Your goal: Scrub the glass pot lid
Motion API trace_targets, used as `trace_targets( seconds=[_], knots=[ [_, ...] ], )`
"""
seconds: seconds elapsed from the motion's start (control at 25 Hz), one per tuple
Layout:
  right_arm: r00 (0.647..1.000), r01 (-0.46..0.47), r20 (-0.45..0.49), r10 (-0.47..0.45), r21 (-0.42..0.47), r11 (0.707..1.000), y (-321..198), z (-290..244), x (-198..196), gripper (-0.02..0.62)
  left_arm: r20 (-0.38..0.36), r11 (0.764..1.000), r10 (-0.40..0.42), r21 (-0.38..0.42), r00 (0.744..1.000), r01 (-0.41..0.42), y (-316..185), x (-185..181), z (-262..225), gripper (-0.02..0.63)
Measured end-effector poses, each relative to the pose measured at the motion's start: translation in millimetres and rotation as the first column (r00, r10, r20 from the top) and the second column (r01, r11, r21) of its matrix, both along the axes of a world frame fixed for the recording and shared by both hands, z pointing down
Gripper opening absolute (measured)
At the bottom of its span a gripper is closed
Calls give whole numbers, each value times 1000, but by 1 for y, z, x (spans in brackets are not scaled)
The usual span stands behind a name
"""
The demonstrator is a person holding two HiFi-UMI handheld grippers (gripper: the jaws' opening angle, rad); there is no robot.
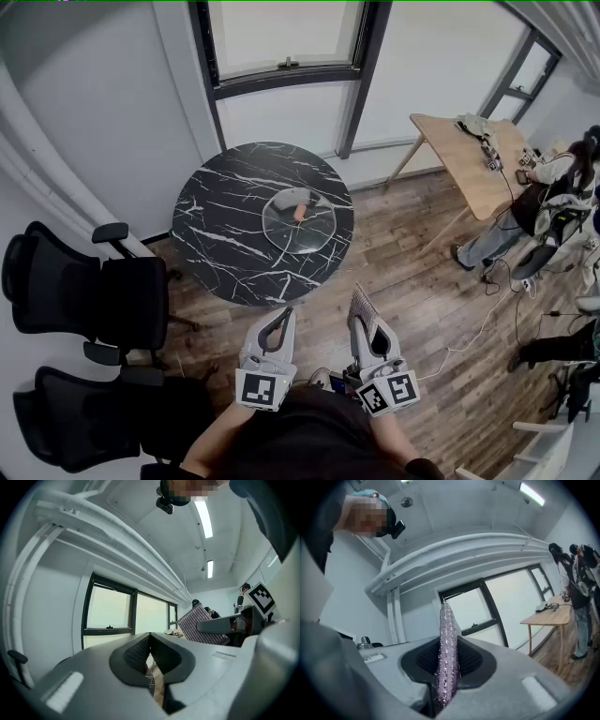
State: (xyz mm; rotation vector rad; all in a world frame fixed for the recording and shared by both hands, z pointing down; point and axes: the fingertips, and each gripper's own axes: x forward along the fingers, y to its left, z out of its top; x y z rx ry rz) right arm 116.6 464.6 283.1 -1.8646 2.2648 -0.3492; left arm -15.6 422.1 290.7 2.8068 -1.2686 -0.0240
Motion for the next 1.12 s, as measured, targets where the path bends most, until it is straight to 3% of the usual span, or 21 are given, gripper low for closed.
trace_targets(
  seconds=[0.6, 1.12],
  knots=[
    [1000, -10, 20, 10, -10, 1000, -7, 2, -13, 74, -12, 1000, -6, -4, 1000, 6, -4, -16, 3, 3],
    [998, -64, 7, 64, -18, 998, -22, 5, -55, 74, -5, 996, 90, -13, 996, -90, -14, -53, 21, 3]
  ],
)
